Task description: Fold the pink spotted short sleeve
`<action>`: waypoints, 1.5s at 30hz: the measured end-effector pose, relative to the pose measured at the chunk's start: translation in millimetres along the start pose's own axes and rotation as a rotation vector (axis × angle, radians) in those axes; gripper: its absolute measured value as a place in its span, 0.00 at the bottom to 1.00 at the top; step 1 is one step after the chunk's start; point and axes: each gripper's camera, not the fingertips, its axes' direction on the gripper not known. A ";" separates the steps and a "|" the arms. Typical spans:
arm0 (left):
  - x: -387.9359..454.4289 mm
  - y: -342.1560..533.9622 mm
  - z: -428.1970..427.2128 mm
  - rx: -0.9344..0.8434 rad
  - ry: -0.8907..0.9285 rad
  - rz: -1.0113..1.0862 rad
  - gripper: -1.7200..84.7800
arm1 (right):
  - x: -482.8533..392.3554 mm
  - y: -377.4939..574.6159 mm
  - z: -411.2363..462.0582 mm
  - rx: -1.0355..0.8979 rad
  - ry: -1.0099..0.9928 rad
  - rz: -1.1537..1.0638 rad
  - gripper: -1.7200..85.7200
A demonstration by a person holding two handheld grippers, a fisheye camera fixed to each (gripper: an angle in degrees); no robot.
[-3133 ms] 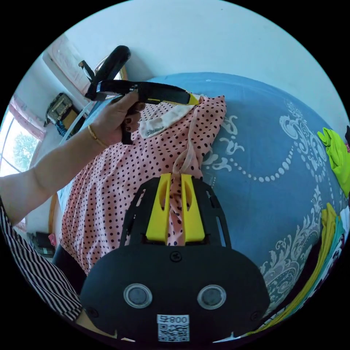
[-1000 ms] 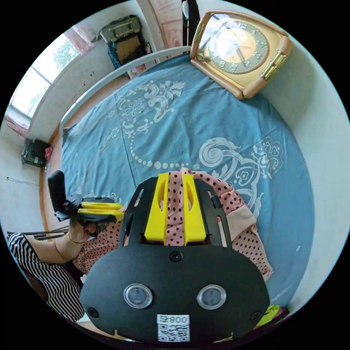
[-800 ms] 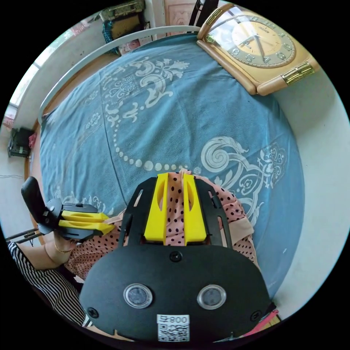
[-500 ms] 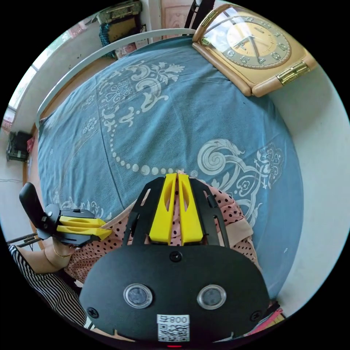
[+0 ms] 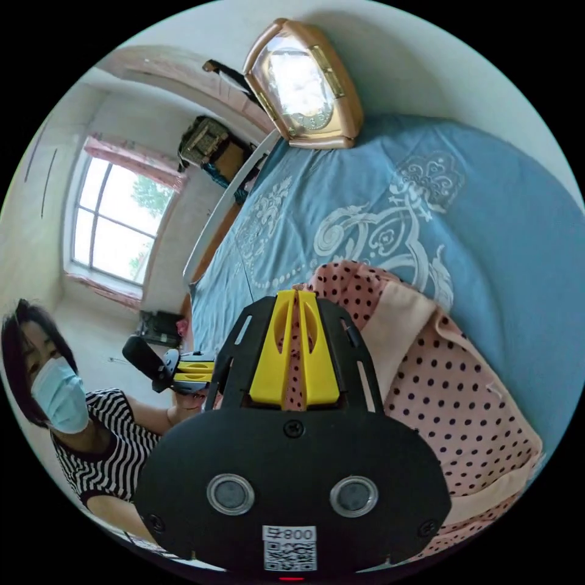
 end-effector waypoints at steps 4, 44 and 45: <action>48.4 3.5 16.3 -0.111 -0.084 0.150 0.04 | 35.8 29.9 -5.0 -0.006 -0.022 0.063 0.04; 126.6 118.2 -38.0 -0.166 -0.104 0.117 0.10 | 96.8 310.5 75.6 0.095 0.233 0.011 0.02; 124.4 121.7 -43.2 -0.153 -0.096 0.108 0.10 | 96.8 331.7 70.3 0.112 0.224 0.004 0.02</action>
